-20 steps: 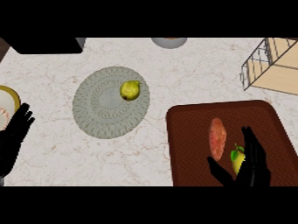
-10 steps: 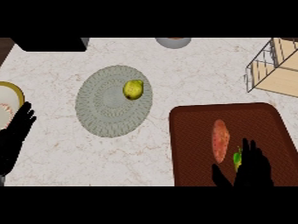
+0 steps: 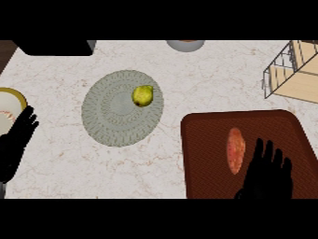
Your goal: Pick the lemon from the tray and place it in the tiered shelf
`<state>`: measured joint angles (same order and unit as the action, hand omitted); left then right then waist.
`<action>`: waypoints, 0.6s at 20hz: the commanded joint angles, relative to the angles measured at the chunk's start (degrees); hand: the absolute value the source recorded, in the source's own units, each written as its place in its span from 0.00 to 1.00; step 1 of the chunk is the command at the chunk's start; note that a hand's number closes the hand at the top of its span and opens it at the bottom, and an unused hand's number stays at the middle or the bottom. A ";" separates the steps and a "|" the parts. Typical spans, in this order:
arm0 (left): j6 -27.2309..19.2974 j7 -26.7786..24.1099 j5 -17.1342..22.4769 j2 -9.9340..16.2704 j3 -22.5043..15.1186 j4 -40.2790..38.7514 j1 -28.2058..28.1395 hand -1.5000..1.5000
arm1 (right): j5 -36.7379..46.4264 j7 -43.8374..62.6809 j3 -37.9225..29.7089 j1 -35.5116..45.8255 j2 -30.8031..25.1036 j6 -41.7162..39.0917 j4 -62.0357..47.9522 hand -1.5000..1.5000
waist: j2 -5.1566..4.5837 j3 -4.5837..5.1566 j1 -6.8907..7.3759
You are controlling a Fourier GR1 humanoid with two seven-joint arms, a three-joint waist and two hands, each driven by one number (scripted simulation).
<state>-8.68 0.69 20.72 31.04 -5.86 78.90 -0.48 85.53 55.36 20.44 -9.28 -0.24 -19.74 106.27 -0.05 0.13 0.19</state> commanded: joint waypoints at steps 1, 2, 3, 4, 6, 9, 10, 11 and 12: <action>-0.21 0.10 -1.33 -1.38 0.62 1.81 -1.53 0.50 | -0.23 4.41 -0.73 0.85 0.23 -10.71 5.43 0.00 | 0.13 -0.12 -0.15; 1.02 0.37 -2.11 -2.24 0.12 -2.47 1.79 0.50 | -2.29 4.12 -2.85 5.82 0.23 -7.32 -2.78 0.00 | -0.02 -0.12 -0.15; 0.71 2.77 -1.36 -0.93 0.76 2.98 -0.94 0.50 | 0.16 3.16 -1.28 0.73 0.21 -8.56 1.19 0.00 | 0.12 -0.14 -0.11; 1.57 0.81 -1.91 -0.47 2.17 0.84 -1.05 0.50 | -0.43 1.28 -3.87 1.71 -0.06 -3.73 -3.90 0.00 | 0.06 -0.14 -0.06; 1.67 2.66 -1.54 -0.64 2.51 4.10 -1.96 0.50 | -3.29 -1.87 -7.85 0.73 -3.03 -7.55 0.95 0.00 | 0.13 -0.15 -0.12; 1.59 3.50 -2.92 -2.41 2.78 5.23 -2.73 0.50 | -0.50 -0.29 -6.01 1.69 -1.38 -7.54 -1.21 0.00 | 0.13 -0.15 -0.05; 2.21 1.80 -3.36 -3.25 2.82 5.60 -5.53 0.50 | 0.11 0.74 -5.98 3.45 0.12 -6.99 -2.73 0.00 | 0.12 -0.14 0.07; 2.83 3.43 -3.15 -2.31 4.49 -0.96 2.10 0.50 | -1.71 -4.01 -9.22 0.23 -3.84 -2.88 -3.69 0.00 | 0.04 -0.14 -0.45; 2.57 0.54 -4.79 -4.46 3.55 0.72 -2.13 0.50 | -0.82 -3.28 -9.39 3.10 -2.48 -0.81 -8.23 0.00 | 0.05 -0.14 -0.11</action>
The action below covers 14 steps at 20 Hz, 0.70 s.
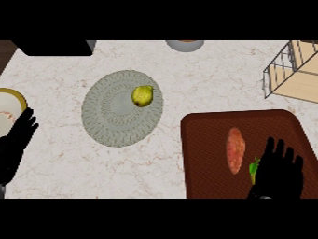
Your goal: Pick the lemon from the tray and place it in the tiered shelf
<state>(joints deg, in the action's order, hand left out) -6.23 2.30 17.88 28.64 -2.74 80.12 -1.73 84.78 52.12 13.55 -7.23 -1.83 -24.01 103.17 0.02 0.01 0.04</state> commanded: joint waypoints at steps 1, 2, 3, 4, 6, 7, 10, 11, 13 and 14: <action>3.17 -5.19 -2.13 -2.60 2.27 -9.07 2.94 0.50 | -0.16 0.38 -0.90 -0.82 -1.09 -0.19 0.67 0.00 | -0.04 0.01 -0.28; 0.76 -0.17 -2.44 -1.56 1.43 4.13 -3.21 0.50 | -1.04 -0.19 -3.76 3.20 -0.81 0.83 -4.45 0.00 | 0.02 -0.03 0.22; 3.61 0.24 -1.37 -0.31 3.90 2.13 -2.34 0.50 | -0.12 -0.15 -1.59 -1.40 -1.08 3.30 -1.53 0.00 | 0.03 -0.02 0.03; 3.95 0.10 -2.64 -2.30 3.36 -3.89 3.89 0.50 | 0.02 0.59 -1.16 1.39 0.52 2.67 -4.14 0.00 | -0.03 -0.01 -0.15; 2.13 0.11 -4.36 -4.28 2.57 -0.92 0.92 0.50 | -0.81 -3.53 -3.23 -1.29 -2.71 8.10 -6.84 0.00 | -0.01 -0.02 -0.06; 1.32 1.02 -5.36 -4.73 2.96 0.33 1.21 0.50 | 0.07 -1.90 -2.78 0.92 -1.27 7.89 -9.01 0.00 | -0.01 -0.02 0.00; 4.00 2.14 -5.59 -4.55 4.98 3.06 -1.40 0.50 | -1.85 -3.54 -4.68 2.26 -2.32 6.85 -9.13 0.00 | 0.01 -0.02 0.07; 3.72 3.13 -5.80 -5.27 4.97 1.96 -0.45 0.50 | -2.52 -2.58 -4.88 3.73 -2.41 1.47 -5.36 0.00 | 0.01 -0.01 0.02; 5.47 -0.33 -5.86 -4.53 6.13 -0.60 -1.48 0.50 | -4.73 -7.89 -9.17 3.19 -5.56 9.33 -12.89 0.00 | -0.02 -0.02 0.09; 3.94 2.47 -7.31 -6.22 5.19 -1.16 3.61 0.50 | -2.60 -4.16 -6.97 6.30 -2.05 9.36 -15.37 0.00 | -0.04 -0.02 0.00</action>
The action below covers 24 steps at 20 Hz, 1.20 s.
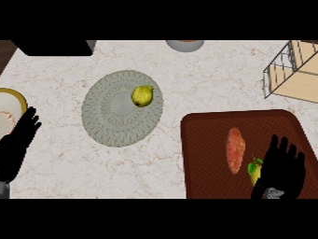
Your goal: Pick the lemon from the tray and place it in the tiered shelf
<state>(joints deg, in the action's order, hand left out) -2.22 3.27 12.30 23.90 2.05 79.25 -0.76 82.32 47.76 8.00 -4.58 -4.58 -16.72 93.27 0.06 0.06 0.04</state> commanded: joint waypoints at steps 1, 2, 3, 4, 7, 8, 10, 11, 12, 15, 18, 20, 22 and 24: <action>-0.70 0.41 -3.04 -2.91 0.77 -2.78 2.67 0.50 | -0.58 1.08 -1.11 2.29 1.05 0.62 -2.70 0.00 | -0.06 -0.06 -0.08; 3.80 0.56 0.39 1.07 3.33 1.11 -1.00 0.50 | 0.43 0.10 0.10 -1.33 1.18 5.36 -5.44 0.00 | -0.03 -0.07 0.07; 0.90 0.67 -1.97 -2.32 1.31 -0.32 0.77 0.50 | -0.99 -0.28 -1.20 -0.75 0.90 4.12 -5.75 1.00 | -0.05 -0.06 -0.04; 1.35 0.68 -1.83 -2.14 2.35 2.01 -1.14 0.50 | -2.26 -0.48 -2.74 1.18 0.60 3.53 -5.44 1.00 | -0.03 -0.06 0.06; 1.55 -0.91 -3.76 -2.71 1.31 1.78 -2.11 0.50 | -2.22 -3.19 -1.59 1.03 -0.57 4.47 -6.81 1.00 | -0.04 -0.06 0.12; 4.27 -2.44 -1.53 -0.40 4.93 -5.72 1.85 0.50 | -2.51 -4.03 -1.08 -3.24 -1.61 4.50 -3.09 1.00 | -0.07 -0.04 -0.27; 2.87 1.02 -1.47 -1.11 3.95 3.23 -2.40 0.50 | -0.58 -3.75 -0.13 -1.57 -1.48 6.37 -6.92 1.00 | -0.01 -0.07 0.20; 1.79 1.05 -2.76 -2.88 2.63 1.30 0.84 0.50 | -1.79 -5.97 -1.65 0.07 -3.73 5.51 -6.43 1.00 | -0.06 -0.06 -0.03; 4.69 0.17 -1.32 -0.67 4.63 -0.21 -0.74 0.50 | -0.83 -4.97 0.05 -1.80 -3.21 4.51 -4.36 1.00 | -0.03 -0.05 -0.02; 2.58 -1.81 -4.40 -3.14 3.30 -4.43 2.29 0.50 | 2.73 -2.06 2.80 0.72 -1.48 4.89 -5.21 1.00 | -0.10 -0.03 -0.14; 3.66 2.80 -2.63 -2.62 4.15 2.25 -0.15 0.50 | 3.33 -3.25 3.80 -3.04 -3.81 5.29 2.21 1.00 | 0.02 -0.05 -0.14; 2.31 2.58 -4.08 -4.49 2.71 5.45 -2.14 0.50 | 4.28 -2.61 3.54 0.57 -3.09 7.02 0.72 1.00 | 0.02 -0.07 0.15; 1.04 4.09 -5.22 -5.31 1.73 10.92 -6.74 0.50 | 5.03 -2.28 4.90 -3.33 -3.77 6.71 6.17 1.00 | 0.12 -0.07 0.19; 3.42 1.41 -4.23 -2.68 4.06 2.79 -1.19 0.50 | -4.61 -15.99 2.30 0.97 -9.21 5.93 8.19 1.00 | -0.02 -0.05 -0.17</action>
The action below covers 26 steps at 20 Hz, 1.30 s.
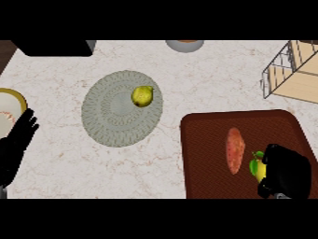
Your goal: Pick the lemon from the tray and place it in the tiered shelf
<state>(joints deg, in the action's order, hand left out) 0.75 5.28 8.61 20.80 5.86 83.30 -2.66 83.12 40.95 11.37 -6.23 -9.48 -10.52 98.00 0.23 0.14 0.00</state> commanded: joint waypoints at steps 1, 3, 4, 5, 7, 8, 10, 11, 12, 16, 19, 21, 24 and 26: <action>0.87 0.91 0.85 0.54 0.71 -0.70 1.37 0.50 | -10.06 -14.86 -3.41 4.44 -6.52 0.06 1.80 1.00 | -0.29 -0.21 0.17; 0.24 -1.07 -0.18 -0.15 0.31 -1.12 0.15 0.50 | -17.22 -24.30 -4.07 4.83 -9.32 -0.55 3.86 1.00 | -0.22 -0.26 0.25; 0.48 0.14 -0.33 0.10 -0.20 -1.66 1.63 0.50 | -20.54 -28.56 -5.28 7.06 -10.68 -0.85 3.24 1.00 | -0.52 -0.35 0.21; -0.31 0.27 -0.42 -0.37 -0.22 0.23 0.65 0.50 | -24.21 -31.32 -7.27 7.20 -11.28 -1.28 4.21 1.00 | -0.16 -0.36 0.36; -1.46 1.07 -0.68 -0.83 0.08 -0.14 1.42 0.50 | -31.32 -38.14 -14.37 6.86 -16.43 -2.62 4.46 1.00 | -0.14 -0.30 -0.71; -1.46 0.21 -1.21 -0.22 0.75 -2.38 3.59 0.50 | -33.98 -38.31 -16.09 8.95 -16.37 -5.14 4.65 1.00 | -0.26 -0.19 -0.75; 0.03 1.11 0.05 0.12 1.22 -1.97 2.05 0.50 | -39.88 -40.44 -21.25 6.97 -18.39 -8.26 7.57 1.00 | -0.06 -0.15 -0.87; -0.77 -0.21 -1.29 -0.80 0.21 -0.46 -0.64 0.50 | -43.32 -39.86 -24.11 8.37 -18.99 -11.03 8.51 1.00 | 0.03 -0.15 -0.59; -0.62 0.25 -0.84 -0.22 1.14 -0.96 -0.06 0.50 | -46.19 -39.77 -26.99 7.20 -19.65 -12.72 10.23 1.00 | 0.06 -0.13 -0.93; 1.14 0.99 0.30 0.18 1.14 1.09 -1.43 0.50 | -59.80 -35.50 -36.96 9.83 -19.85 -20.96 10.72 1.00 | 0.16 -0.12 -0.81; 0.87 0.04 -0.30 0.35 1.89 -0.55 -0.54 0.50 | -67.86 -34.00 -44.31 12.17 -21.23 -23.51 8.95 1.00 | 0.01 -0.11 -0.79; -0.18 0.70 -0.61 -1.14 1.41 -0.62 0.22 0.50 | -74.28 -29.71 -48.99 12.31 -23.79 -28.45 12.51 1.00 | 0.09 -0.09 -1.04; 0.78 -0.26 -1.53 -0.95 1.14 -1.55 0.16 0.50 | -80.05 -25.11 -54.76 14.33 -27.52 -30.71 13.94 1.00 | 0.06 -0.08 -0.84; 0.54 -2.40 -2.86 -2.16 0.44 -4.84 2.10 0.50 | -83.65 -18.68 -54.30 20.00 -29.23 -30.23 12.71 1.00 | -0.08 -0.05 -0.50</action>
<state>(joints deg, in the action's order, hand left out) 1.21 4.26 7.15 19.54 6.91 81.15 -2.28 7.10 14.25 -39.27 9.24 -35.97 -38.45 109.07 0.25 0.06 -0.77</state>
